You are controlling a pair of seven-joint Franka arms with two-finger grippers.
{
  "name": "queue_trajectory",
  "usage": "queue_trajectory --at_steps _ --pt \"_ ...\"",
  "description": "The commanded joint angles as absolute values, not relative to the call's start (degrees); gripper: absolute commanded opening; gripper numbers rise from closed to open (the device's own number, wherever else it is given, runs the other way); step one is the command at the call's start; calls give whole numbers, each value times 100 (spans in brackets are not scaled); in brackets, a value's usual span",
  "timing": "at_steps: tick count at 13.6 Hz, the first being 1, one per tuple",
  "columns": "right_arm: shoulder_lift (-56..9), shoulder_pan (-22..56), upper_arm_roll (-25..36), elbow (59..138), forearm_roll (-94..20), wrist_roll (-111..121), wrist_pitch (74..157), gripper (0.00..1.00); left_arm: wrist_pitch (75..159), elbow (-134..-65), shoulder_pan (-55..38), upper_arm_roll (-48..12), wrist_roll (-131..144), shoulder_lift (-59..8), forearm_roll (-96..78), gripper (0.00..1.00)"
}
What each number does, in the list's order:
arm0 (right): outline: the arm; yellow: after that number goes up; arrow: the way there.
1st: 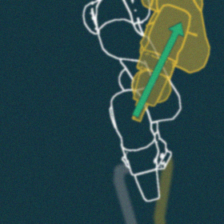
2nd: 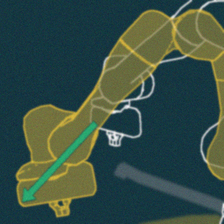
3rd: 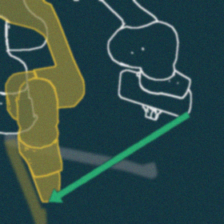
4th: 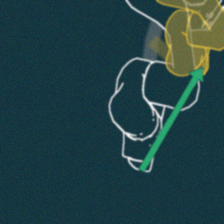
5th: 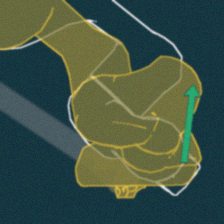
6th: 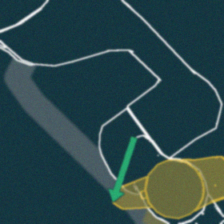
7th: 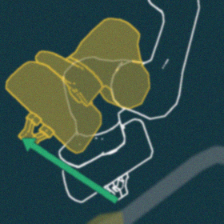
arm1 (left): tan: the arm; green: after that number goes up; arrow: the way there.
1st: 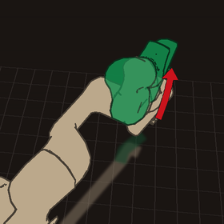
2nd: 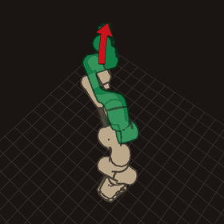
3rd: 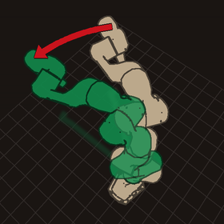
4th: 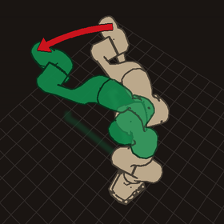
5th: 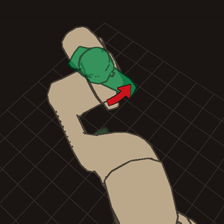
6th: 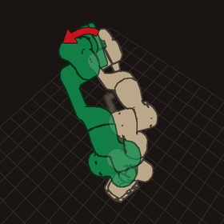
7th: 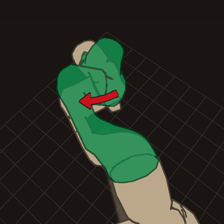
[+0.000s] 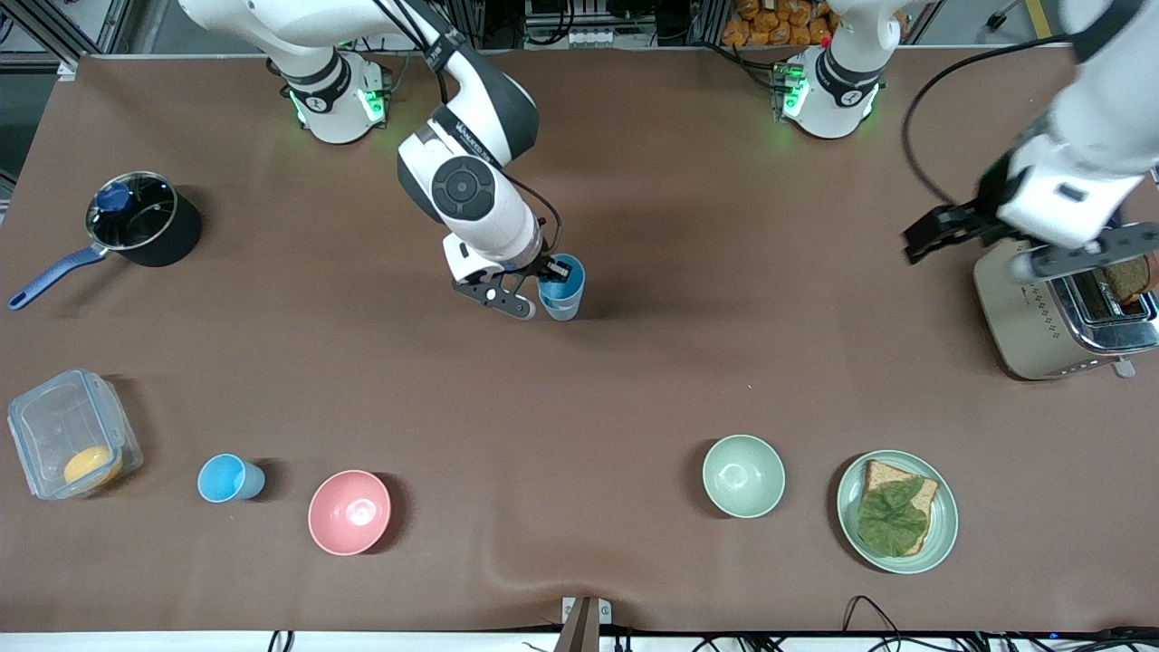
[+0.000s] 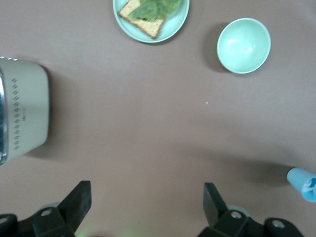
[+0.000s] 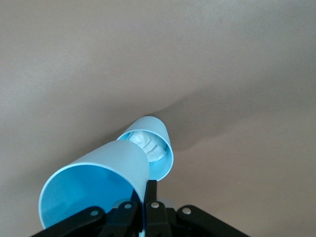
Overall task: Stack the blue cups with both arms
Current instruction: 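Lower the right cup into the tissue cup while the left gripper withdraws, then open the right gripper to release the stacked blue cup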
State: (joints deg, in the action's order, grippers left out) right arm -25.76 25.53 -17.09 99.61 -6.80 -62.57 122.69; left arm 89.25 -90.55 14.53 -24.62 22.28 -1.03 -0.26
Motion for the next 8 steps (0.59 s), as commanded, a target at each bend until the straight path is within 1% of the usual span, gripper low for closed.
queue_trajectory --at_steps 1,2,5,6,7,8 --pt "-2812 2663 -1635 9870 -546 -6433 12261 0 8561 -8956 1424 -2497 2049 61 -79 100" --pt "-2873 2672 -1635 9861 -528 -6442 12261 0 8552 -8965 1285 -2339 2022 149 -79 100" --pt "-2909 2689 -1635 9861 -527 -6548 12296 0 8499 -8965 267 -1313 2030 184 -70 100" --pt "-2909 2689 -1635 9861 -527 -6557 12287 0 8499 -8965 37 -1083 2030 185 -70 100" --pt "-2909 2681 -1635 9853 -519 -6539 12261 12 8473 -8965 -78 -959 2022 185 -70 100" --pt "-2883 2663 -1635 9853 -466 -6539 12226 80 8438 -8965 -175 -888 2013 185 -70 100"
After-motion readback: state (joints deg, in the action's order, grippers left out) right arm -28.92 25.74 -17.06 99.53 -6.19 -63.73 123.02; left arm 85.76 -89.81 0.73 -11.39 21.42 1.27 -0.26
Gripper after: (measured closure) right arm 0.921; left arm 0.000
